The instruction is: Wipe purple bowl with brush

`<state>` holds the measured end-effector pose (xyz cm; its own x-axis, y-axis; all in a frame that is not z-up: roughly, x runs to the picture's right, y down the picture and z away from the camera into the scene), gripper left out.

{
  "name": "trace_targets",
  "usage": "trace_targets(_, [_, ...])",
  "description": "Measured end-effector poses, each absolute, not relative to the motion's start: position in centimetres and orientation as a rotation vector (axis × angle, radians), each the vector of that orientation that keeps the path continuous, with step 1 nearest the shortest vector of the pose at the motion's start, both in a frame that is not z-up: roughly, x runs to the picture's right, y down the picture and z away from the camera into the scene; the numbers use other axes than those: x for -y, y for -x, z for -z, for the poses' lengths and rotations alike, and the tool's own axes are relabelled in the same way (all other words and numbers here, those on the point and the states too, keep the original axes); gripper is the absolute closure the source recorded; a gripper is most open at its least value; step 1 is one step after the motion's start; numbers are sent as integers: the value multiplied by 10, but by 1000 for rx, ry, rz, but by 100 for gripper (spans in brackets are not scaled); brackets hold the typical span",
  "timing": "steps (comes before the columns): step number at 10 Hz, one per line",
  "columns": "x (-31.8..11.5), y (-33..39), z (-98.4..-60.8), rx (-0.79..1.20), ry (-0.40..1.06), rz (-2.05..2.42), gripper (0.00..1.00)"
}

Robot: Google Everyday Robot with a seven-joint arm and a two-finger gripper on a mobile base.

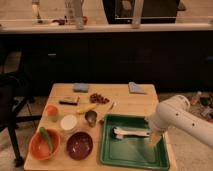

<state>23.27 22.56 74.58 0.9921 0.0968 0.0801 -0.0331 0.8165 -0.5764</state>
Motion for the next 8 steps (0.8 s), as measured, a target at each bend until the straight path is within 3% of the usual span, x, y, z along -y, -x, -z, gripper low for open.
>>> trace_targets(8, [-242, -216, -768, 98, 662, -74, 20])
